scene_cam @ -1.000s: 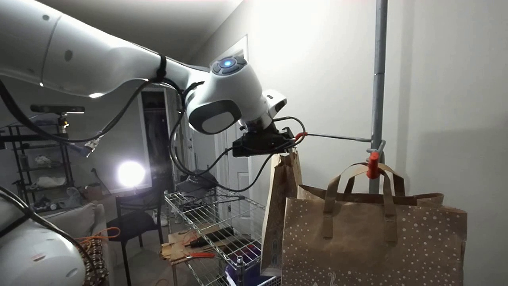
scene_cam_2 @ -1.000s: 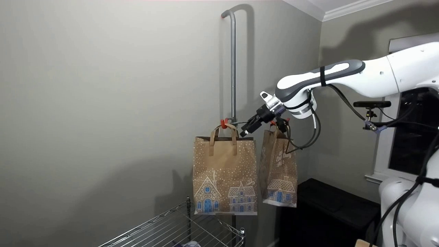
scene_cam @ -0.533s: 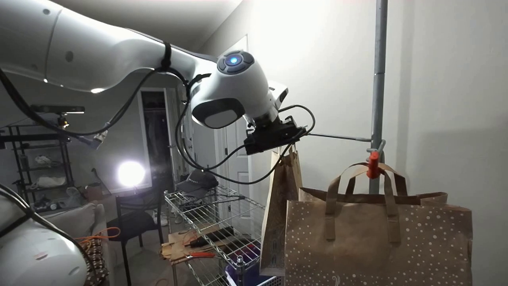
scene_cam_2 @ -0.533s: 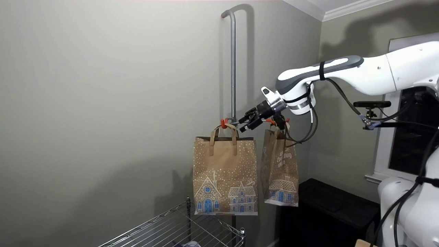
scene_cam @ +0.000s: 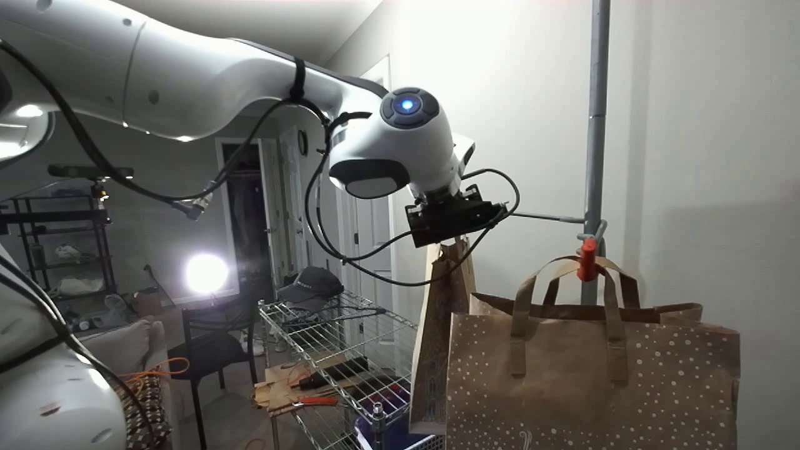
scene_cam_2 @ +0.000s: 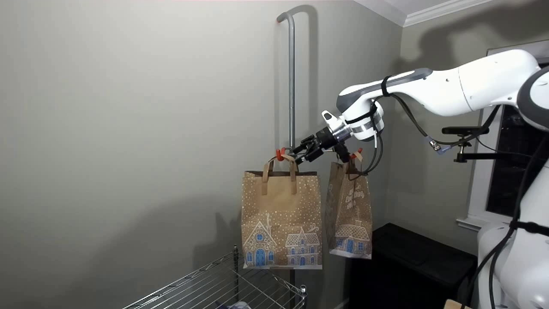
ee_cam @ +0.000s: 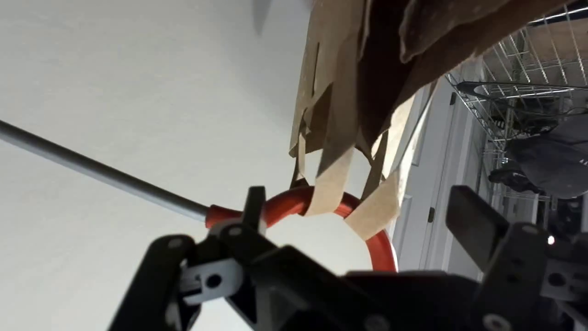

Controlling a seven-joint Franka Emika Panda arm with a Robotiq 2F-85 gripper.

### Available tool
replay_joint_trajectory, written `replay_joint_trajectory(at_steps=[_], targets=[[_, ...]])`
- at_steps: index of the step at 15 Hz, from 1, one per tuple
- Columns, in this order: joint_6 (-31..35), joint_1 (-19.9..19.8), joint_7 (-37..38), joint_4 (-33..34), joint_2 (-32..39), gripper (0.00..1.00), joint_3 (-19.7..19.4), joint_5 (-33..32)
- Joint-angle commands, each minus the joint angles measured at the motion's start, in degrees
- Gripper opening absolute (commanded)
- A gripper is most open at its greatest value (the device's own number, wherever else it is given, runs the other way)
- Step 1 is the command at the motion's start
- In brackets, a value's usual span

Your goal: Move both paper bags from the hooks and place them on the top shelf of the rack

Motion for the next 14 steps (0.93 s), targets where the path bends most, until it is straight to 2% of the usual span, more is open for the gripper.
replay_joint_trajectory(at_steps=[1,7,8,9,14], targets=[[-3.65,-6.61,-3.77,3.67,4.84,1.0,5.25,3.71],[-5.53,-13.07,-1.14,5.46,8.13,1.0,12.19,2.65],[-5.05,-13.77,-1.07,5.58,8.48,0.92,12.91,2.76],[-4.24,-14.29,-1.51,5.6,8.63,0.74,13.49,3.45],[-2.95,-16.86,1.55,6.14,8.12,0.41,15.47,2.71]])
